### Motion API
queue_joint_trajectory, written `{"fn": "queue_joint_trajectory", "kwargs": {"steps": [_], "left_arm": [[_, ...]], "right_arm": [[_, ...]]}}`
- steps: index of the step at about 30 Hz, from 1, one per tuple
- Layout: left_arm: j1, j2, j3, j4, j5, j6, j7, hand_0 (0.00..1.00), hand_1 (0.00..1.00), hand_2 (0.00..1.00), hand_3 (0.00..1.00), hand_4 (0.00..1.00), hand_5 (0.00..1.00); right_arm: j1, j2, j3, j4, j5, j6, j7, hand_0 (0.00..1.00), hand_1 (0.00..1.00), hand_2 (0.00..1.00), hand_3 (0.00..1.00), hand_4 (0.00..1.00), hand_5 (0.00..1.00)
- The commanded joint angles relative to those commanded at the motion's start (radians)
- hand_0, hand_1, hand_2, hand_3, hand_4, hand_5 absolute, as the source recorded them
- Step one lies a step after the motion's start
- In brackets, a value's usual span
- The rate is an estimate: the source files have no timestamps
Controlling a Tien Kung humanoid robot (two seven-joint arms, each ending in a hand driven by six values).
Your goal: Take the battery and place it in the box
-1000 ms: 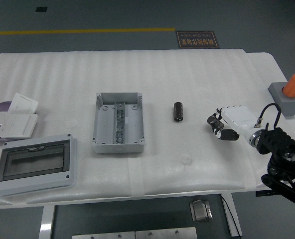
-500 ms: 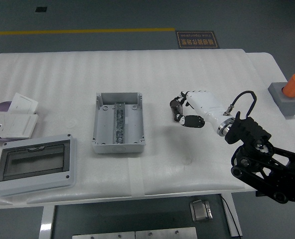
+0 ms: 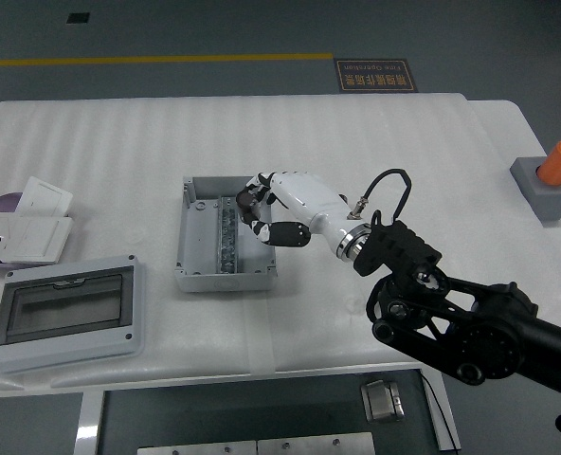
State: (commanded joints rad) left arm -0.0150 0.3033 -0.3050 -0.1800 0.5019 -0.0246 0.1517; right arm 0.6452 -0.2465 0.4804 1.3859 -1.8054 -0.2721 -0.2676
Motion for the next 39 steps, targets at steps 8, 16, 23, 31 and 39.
{"fn": "queue_joint_trajectory", "kwargs": {"steps": [8, 16, 23, 31, 39], "left_arm": [[0.002, 0.003, -0.012, 0.0, 0.011, -0.003, 0.004, 0.645, 0.648, 0.539, 0.573, 0.646, 0.458], [-0.001, 0.001, 0.008, 0.0, -0.006, -0.006, 0.002, 0.645, 0.648, 0.539, 0.57, 0.646, 0.458], [-0.004, 0.001, 0.017, 0.0, -0.013, -0.006, 0.001, 0.646, 0.648, 0.528, 0.562, 0.644, 0.464], [-0.01, 0.002, 0.038, 0.0, -0.033, -0.006, -0.003, 0.646, 0.648, 0.523, 0.556, 0.635, 0.464], [-0.016, 0.003, 0.058, 0.0, -0.048, -0.005, -0.008, 0.647, 0.648, 0.522, 0.556, 0.624, 0.457]], "right_arm": [[-0.007, 0.012, -0.012, -0.035, 0.022, 0.027, -0.009, 0.808, 0.831, 0.925, 0.998, 0.73, 0.375], [-0.001, 0.006, -0.012, -0.039, 0.043, 0.047, -0.009, 0.875, 0.87, 0.981, 0.998, 0.807, 0.393], [0.029, -0.046, 0.023, -0.059, 0.068, 0.058, -0.01, 0.89, 0.882, 0.991, 0.998, 0.842, 0.402], [0.125, -0.141, -0.061, -0.205, 0.088, 0.113, -0.032, 0.898, 0.885, 0.984, 0.998, 0.879, 0.424], [0.209, -0.156, -0.218, -0.322, 0.112, 0.167, -0.035, 0.892, 0.874, 0.935, 0.998, 0.904, 0.449]]}}
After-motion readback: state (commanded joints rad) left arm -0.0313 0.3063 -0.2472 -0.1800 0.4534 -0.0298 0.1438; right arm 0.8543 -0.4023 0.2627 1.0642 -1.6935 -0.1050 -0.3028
